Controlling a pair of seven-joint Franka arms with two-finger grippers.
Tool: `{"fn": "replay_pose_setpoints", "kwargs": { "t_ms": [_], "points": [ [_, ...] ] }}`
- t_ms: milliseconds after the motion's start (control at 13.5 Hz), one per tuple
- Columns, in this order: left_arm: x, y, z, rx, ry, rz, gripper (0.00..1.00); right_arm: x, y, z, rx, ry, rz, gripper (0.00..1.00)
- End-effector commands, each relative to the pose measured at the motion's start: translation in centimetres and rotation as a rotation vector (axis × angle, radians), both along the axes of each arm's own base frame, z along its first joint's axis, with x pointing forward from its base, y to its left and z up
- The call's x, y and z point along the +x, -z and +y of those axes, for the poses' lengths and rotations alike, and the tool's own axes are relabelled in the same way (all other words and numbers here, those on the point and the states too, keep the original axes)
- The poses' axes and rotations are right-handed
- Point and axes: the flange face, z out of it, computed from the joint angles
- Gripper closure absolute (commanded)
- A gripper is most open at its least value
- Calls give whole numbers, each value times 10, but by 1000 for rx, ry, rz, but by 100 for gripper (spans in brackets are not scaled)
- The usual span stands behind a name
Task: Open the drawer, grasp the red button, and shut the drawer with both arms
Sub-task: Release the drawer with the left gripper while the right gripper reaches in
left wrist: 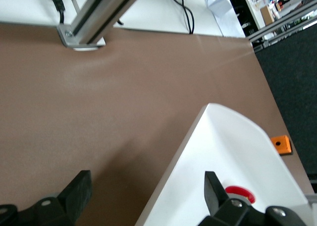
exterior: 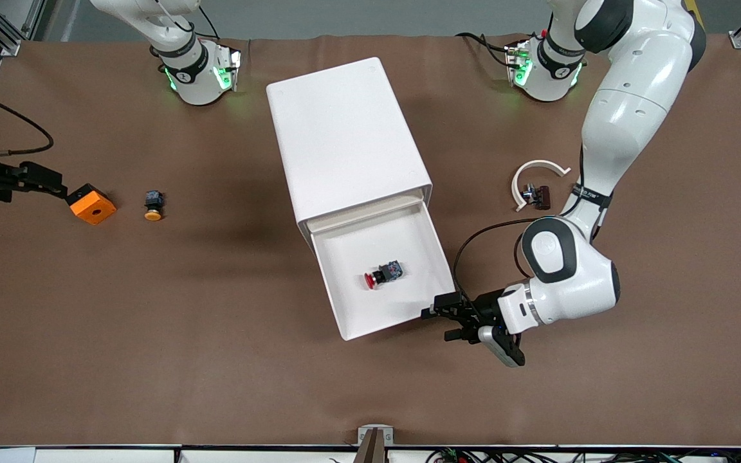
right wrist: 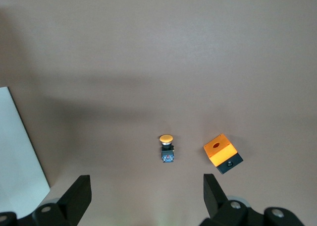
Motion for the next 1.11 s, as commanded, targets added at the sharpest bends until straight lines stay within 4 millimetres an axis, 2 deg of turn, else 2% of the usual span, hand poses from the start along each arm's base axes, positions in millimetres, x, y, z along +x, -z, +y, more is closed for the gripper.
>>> {"fn": "replay_pose_setpoints", "kwargs": {
  "t_ms": [0, 148, 222, 296, 444, 519, 593, 741, 815, 889, 1037],
  "points": [
    [6, -57, 20, -2, -39, -50, 0, 3, -4, 0, 26, 151, -6, 0],
    [1, -88, 39, -8, -17, -37, 0, 3, -4, 18, 66, 430, 14, 0],
    [-1, -98, 53, 11, -10, -25, 0, 5, -4, 38, 47, 559, 18, 0],
    [-4, -112, 66, 56, -4, -29, 0, 7, 2, 73, 15, 655, 31, 0],
    [-14, -138, 78, 183, 0, -51, 0, 17, 6, 131, -15, 877, 41, 0],
    [-20, -149, 87, 255, -15, -48, 0, 23, 7, 170, -8, 956, 52, 0],
    [-26, -158, 89, 317, -21, -52, 0, 34, 12, 210, -2, 1060, 65, 0],
    [-34, -181, 112, 478, -12, -93, 0, 52, 16, 274, 32, 1222, 94, 0],
    [-39, -194, 125, 558, 3, -98, 0, 55, 22, 301, 36, 1256, 97, 0],
    [-45, -207, 136, 641, 3, -87, 0, 57, 32, 319, 32, 1293, 98, 0],
    [-56, -236, 159, 773, -87, -40, 0, 60, 40, 344, 69, 1417, 85, 0]
  ]
}}
